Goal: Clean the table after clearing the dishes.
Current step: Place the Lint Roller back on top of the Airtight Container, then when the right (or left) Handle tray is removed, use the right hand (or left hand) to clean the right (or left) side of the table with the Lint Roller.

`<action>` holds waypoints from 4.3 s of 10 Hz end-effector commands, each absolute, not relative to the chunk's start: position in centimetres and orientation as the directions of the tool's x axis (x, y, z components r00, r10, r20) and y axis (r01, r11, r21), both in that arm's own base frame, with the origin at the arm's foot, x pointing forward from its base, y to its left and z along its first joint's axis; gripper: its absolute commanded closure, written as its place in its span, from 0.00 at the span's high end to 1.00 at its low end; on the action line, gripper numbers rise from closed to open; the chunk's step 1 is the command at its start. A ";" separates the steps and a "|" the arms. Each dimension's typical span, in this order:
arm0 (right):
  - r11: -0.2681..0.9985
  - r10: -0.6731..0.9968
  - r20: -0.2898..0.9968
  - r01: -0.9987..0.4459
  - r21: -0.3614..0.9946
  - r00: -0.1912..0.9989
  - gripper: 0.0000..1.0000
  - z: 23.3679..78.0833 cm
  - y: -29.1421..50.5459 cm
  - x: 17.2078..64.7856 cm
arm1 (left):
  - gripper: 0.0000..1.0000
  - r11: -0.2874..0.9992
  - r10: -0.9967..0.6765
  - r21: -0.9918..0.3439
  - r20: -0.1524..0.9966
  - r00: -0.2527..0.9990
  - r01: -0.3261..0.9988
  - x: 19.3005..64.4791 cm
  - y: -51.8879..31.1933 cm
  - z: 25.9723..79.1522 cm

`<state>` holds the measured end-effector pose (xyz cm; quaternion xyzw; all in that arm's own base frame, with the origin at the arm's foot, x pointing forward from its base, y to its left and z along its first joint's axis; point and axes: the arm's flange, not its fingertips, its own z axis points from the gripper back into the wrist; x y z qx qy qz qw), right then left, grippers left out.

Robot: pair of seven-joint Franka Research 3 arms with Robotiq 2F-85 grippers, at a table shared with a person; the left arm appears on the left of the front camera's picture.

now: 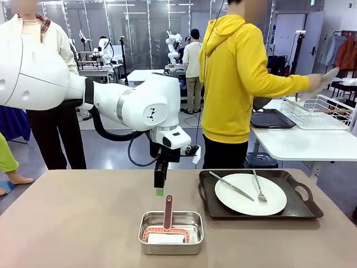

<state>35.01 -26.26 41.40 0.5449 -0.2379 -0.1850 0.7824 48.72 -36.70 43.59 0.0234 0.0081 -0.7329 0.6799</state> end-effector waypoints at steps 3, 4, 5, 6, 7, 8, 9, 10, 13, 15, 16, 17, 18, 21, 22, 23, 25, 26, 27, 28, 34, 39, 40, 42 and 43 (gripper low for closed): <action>0.335 -0.549 0.177 0.022 0.942 0.817 1.00 41.6 -26.2 34.9 | 1.00 0.029 -0.999 0.016 0.032 0.029 0.999 49.9 -34.1 46.5; 0.335 -0.549 0.177 0.022 0.942 0.817 1.00 41.6 -26.2 34.9 | 1.00 -0.042 -0.999 0.027 -0.030 -0.041 0.999 49.5 -35.9 44.3; 0.335 -0.549 0.177 0.022 0.942 0.817 1.00 41.6 -26.2 34.9 | 1.00 -0.042 -0.999 0.027 -0.030 -0.041 0.999 49.5 -35.9 44.3; 0.335 -0.549 0.177 0.022 0.942 0.817 1.00 41.6 -26.2 34.9 | 1.00 -0.042 -0.999 0.027 -0.030 -0.041 0.999 49.5 -35.9 44.3; 0.335 -0.549 0.177 0.022 0.942 0.817 1.00 41.6 -26.2 34.9 | 1.00 -0.042 -0.999 0.027 -0.030 -0.041 0.999 49.5 -35.9 44.3; 0.335 -0.549 0.177 0.022 0.942 0.817 1.00 41.6 -26.2 34.9 | 1.00 -0.042 -0.999 0.027 -0.030 -0.041 0.999 49.5 -35.9 44.3; 0.335 -0.549 0.177 0.022 0.942 0.817 1.00 41.6 -26.2 34.9 | 1.00 -0.042 -0.999 0.027 -0.030 -0.041 0.999 49.5 -35.9 44.3; 0.335 -0.549 0.177 0.022 0.942 0.817 1.00 41.6 -26.2 34.9 | 1.00 -0.042 -0.999 0.027 -0.030 -0.041 0.999 49.5 -35.9 44.3; 0.335 -0.549 0.177 0.022 0.942 0.817 1.00 41.6 -26.2 34.9 | 1.00 -0.042 -0.999 0.027 -0.030 -0.041 0.999 49.5 -35.9 44.3; 0.335 -0.549 0.177 0.022 0.942 0.817 1.00 41.6 -26.2 34.9 | 1.00 -0.038 -0.999 0.017 -0.018 -0.038 0.999 49.6 -36.2 44.2; 0.335 -0.549 0.177 0.022 0.942 0.817 1.00 41.6 -26.2 34.9 | 1.00 0.067 -0.994 -0.092 0.080 0.074 0.994 52.0 -33.0 46.9; 0.335 -0.549 0.177 0.022 0.942 0.817 1.00 41.6 -26.2 34.9 | 1.00 0.167 -0.966 -0.260 0.148 0.211 0.951 53.2 -29.0 48.6; 0.335 -0.549 0.177 0.022 0.942 0.817 1.00 41.6 -26.2 34.9 | 1.00 0.218 -0.945 -0.369 0.153 0.290 0.904 53.2 -24.0 49.5; 0.335 -0.549 0.177 0.022 0.942 0.817 1.00 41.6 -26.2 34.9 | 1.00 0.337 -0.625 -0.626 0.410 0.664 0.703 49.9 -7.4 50.5; 0.335 -0.549 0.177 0.022 0.942 0.817 1.00 41.6 -26.2 34.9 | 1.00 0.369 -0.502 -0.681 0.426 0.752 0.632 48.6 -1.6 49.6; 0.335 -0.549 0.177 0.022 0.942 0.817 1.00 41.6 -26.2 34.9 | 1.00 0.388 -0.376 -0.736 0.424 0.824 0.555 47.1 4.5 48.4; 0.335 -0.549 0.177 0.022 0.942 0.817 1.00 41.6 -26.2 34.9 | 1.00 0.409 -0.125 -0.810 0.407 0.905 0.420 43.2 14.9 46.1; 0.335 -0.549 0.177 0.022 0.942 0.817 1.00 41.6 -26.2 34.9 | 1.00 0.397 -0.024 -0.840 0.394 0.919 0.370 41.4 18.7 44.7; 0.335 -0.549 0.177 0.022 0.942 0.817 1.00 41.6 -26.2 34.9 | 1.00 0.391 0.101 -0.866 0.377 0.921 0.311 39.7 22.2 43.0; 0.335 -0.549 0.177 0.022 0.942 0.817 1.00 41.6 -26.2 34.9 | 1.00 0.361 0.194 -0.891 0.359 0.913 0.274 37.6 25.2 41.1; 0.335 -0.549 0.177 0.022 0.942 0.817 1.00 41.6 -26.2 34.9 | 1.00 0.384 0.253 -0.902 0.309 0.917 0.197 35.2 28.4 39.2; 0.335 -0.549 0.177 0.022 0.942 0.817 1.00 41.6 -26.2 34.9 | 1.00 0.384 0.253 -0.902 0.309 0.917 0.197 35.2 28.4 39.2; 0.335 -0.549 0.177 0.022 0.942 0.817 1.00 41.6 -26.2 34.9 | 1.00 0.384 0.253 -0.902 0.309 0.917 0.197 35.2 28.4 39.2; 0.335 -0.549 0.177 0.022 0.942 0.817 1.00 41.6 -26.2 34.9 | 1.00 0.384 0.253 -0.902 0.309 0.917 0.197 35.2 28.4 39.2; 0.335 -0.549 0.177 0.022 0.942 0.817 1.00 41.6 -26.2 34.9 | 1.00 0.384 0.253 -0.902 0.309 0.917 0.197 35.2 28.4 39.2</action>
